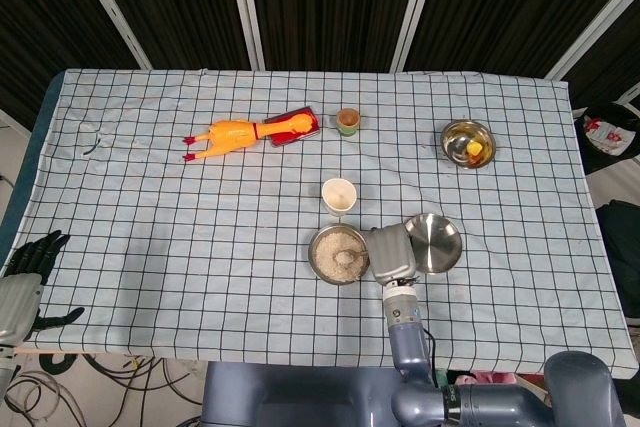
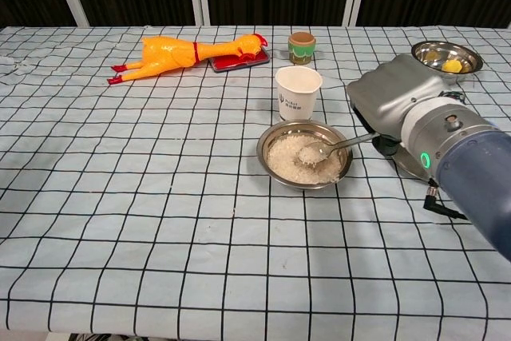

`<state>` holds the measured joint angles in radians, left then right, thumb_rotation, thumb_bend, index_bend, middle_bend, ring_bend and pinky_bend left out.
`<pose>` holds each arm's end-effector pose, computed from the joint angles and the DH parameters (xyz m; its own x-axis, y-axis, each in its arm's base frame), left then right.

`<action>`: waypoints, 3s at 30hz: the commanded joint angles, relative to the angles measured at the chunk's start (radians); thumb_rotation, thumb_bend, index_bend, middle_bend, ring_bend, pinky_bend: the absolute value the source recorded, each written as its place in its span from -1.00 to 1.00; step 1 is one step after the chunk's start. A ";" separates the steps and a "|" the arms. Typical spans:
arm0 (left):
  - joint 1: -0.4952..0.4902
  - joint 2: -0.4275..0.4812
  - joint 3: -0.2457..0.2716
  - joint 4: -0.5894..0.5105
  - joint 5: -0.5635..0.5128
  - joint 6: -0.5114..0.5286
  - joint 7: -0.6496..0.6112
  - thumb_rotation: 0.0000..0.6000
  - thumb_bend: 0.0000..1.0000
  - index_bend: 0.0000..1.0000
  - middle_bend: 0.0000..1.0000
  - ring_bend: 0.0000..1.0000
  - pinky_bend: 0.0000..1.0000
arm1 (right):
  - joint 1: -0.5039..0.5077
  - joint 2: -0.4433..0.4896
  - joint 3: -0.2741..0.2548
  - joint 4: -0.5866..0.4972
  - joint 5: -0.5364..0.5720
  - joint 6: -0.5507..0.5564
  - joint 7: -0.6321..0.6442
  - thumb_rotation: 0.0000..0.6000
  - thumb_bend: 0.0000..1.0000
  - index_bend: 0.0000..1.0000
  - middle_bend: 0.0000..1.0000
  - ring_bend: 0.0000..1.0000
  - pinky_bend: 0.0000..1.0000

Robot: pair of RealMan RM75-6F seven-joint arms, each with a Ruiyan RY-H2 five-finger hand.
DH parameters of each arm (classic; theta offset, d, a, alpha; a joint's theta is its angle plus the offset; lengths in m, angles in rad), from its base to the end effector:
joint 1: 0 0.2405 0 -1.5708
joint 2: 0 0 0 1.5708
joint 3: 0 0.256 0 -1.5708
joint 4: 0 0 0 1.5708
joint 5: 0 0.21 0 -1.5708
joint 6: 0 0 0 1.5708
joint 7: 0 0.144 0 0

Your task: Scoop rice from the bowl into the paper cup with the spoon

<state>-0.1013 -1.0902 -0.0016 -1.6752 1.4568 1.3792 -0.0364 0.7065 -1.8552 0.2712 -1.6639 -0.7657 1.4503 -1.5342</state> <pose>-0.3131 0.1734 0.1441 0.3238 0.1514 0.9339 0.9433 0.0251 -0.3311 -0.1005 -0.2944 -0.0469 0.8718 -0.1370 0.4704 -0.4873 -0.1437 0.8613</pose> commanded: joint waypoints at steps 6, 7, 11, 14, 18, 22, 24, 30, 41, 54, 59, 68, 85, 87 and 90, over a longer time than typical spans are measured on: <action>-0.001 0.000 -0.001 -0.002 -0.003 -0.002 -0.002 1.00 -0.94 -1.00 -1.00 -1.00 -1.00 | 0.021 -0.003 0.030 -0.042 0.065 0.043 -0.034 1.00 0.26 0.39 1.00 1.00 1.00; -0.001 0.001 -0.001 -0.002 -0.003 -0.002 -0.003 1.00 -0.94 -1.00 -1.00 -1.00 -1.00 | 0.025 -0.004 0.033 -0.046 0.072 0.048 -0.040 1.00 0.26 0.39 1.00 1.00 1.00; -0.001 0.002 -0.002 -0.003 -0.005 -0.004 -0.006 1.00 -0.94 -1.00 -1.00 -1.00 -1.00 | 0.037 -0.011 0.048 -0.062 0.109 0.072 -0.058 1.00 0.26 0.40 1.00 1.00 1.00; -0.001 0.003 -0.002 -0.004 -0.006 -0.005 -0.010 1.00 -0.94 -1.00 -1.00 -1.00 -1.00 | 0.050 -0.018 0.063 -0.071 0.141 0.092 -0.069 1.00 0.26 0.40 1.00 1.00 1.00; -0.002 0.004 -0.002 -0.005 -0.008 -0.007 -0.012 1.00 -0.94 -1.00 -1.00 -1.00 -1.00 | 0.068 -0.019 0.066 -0.073 0.165 0.106 -0.074 1.00 0.26 0.40 1.00 1.00 1.00; -0.002 0.004 -0.003 -0.006 -0.009 -0.008 -0.013 1.00 -0.94 -1.00 -1.00 -1.00 -1.00 | 0.080 -0.018 0.065 -0.075 0.184 0.118 -0.074 1.00 0.26 0.40 1.00 1.00 1.00; -0.002 0.004 -0.003 -0.006 -0.010 -0.008 -0.013 1.00 -0.94 -1.00 -1.00 -1.00 -1.00 | 0.087 -0.018 0.067 -0.078 0.196 0.125 -0.072 1.00 0.26 0.40 1.00 1.00 1.00; -0.002 0.006 -0.003 -0.008 -0.012 -0.010 -0.015 1.00 -0.94 -1.00 -1.00 -1.00 -1.00 | 0.104 -0.019 0.088 -0.095 0.220 0.151 -0.070 1.00 0.26 0.40 1.00 1.00 1.00; -0.002 0.010 -0.005 -0.011 -0.020 -0.013 -0.027 1.00 -0.94 -1.00 -1.00 -1.00 -1.00 | 0.165 -0.010 0.157 -0.118 0.289 0.208 -0.096 1.00 0.27 0.41 1.00 1.00 1.00; -0.005 0.011 -0.012 -0.020 -0.050 -0.028 -0.022 1.00 -0.94 -1.00 -1.00 -1.00 -1.00 | 0.257 -0.013 0.282 -0.055 0.411 0.223 -0.141 1.00 0.27 0.41 1.00 1.00 1.00; -0.006 0.013 -0.014 -0.026 -0.062 -0.035 -0.019 1.00 -0.94 -1.00 -1.00 -1.00 -1.00 | 0.304 -0.011 0.325 -0.005 0.460 0.206 -0.146 1.00 0.27 0.41 1.00 1.00 1.00; -0.010 0.015 -0.015 -0.037 -0.077 -0.049 -0.007 1.00 -0.94 -1.00 -1.00 -1.00 -1.00 | 0.383 -0.014 0.367 0.114 0.514 0.139 -0.136 1.00 0.27 0.41 1.00 1.00 1.00; -0.013 0.018 -0.013 -0.051 -0.088 -0.063 0.002 1.00 -0.94 -1.00 -1.00 -1.00 -1.00 | 0.439 0.001 0.338 0.317 0.531 0.010 -0.079 1.00 0.28 0.41 1.00 1.00 1.00; -0.013 0.018 -0.014 -0.051 -0.088 -0.062 0.002 1.00 -0.94 -1.00 -1.00 -1.00 -1.00 | 0.435 0.006 0.316 0.327 0.524 -0.002 -0.068 1.00 0.28 0.41 1.00 1.00 1.00; -0.013 0.018 -0.015 -0.052 -0.088 -0.062 0.001 1.00 -0.94 -1.00 -1.00 -1.00 -1.00 | 0.427 0.009 0.285 0.339 0.513 -0.018 -0.050 1.00 0.28 0.41 1.00 1.00 1.00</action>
<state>-0.1143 -1.0724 -0.0161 -1.7270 1.3685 1.3176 -0.0358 1.1377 -1.8492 0.5683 -1.3323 -0.2462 1.4408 -1.5931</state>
